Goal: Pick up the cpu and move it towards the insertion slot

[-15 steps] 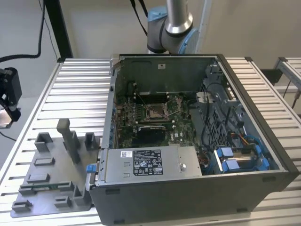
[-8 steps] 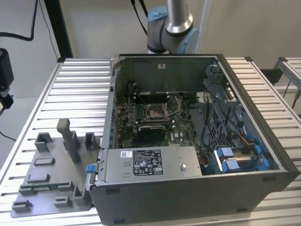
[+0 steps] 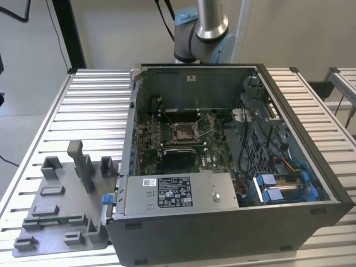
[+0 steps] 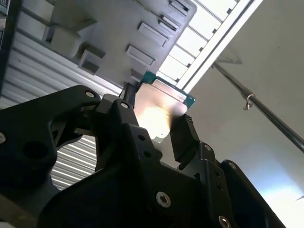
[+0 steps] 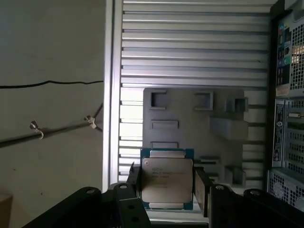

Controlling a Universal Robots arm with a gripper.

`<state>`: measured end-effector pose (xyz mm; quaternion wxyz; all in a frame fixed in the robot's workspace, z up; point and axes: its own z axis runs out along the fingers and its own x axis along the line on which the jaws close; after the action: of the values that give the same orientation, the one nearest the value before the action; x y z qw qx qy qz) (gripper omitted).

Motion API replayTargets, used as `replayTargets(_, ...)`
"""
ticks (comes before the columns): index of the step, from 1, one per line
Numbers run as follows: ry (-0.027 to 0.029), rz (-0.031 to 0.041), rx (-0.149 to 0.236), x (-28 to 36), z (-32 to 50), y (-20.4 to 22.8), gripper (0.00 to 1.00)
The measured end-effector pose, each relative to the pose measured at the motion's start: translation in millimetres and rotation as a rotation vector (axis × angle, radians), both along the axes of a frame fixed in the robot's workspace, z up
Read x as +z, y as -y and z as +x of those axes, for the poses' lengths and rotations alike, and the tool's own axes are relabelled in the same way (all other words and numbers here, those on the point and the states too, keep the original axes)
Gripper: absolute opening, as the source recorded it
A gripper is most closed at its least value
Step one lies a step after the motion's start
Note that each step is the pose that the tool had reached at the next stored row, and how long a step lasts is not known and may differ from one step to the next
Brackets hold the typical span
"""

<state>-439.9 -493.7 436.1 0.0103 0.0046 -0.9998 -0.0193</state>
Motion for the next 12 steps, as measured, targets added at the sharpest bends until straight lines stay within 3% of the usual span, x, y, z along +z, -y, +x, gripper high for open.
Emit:
replayTargets(7, 0.0, -0.0002, 0.0, 16.3, 0.0, 0.0, 0.0)
replayTargets(12, 0.0, -0.0007, 0.0, 16.8, 0.1, 0.0, 0.0)
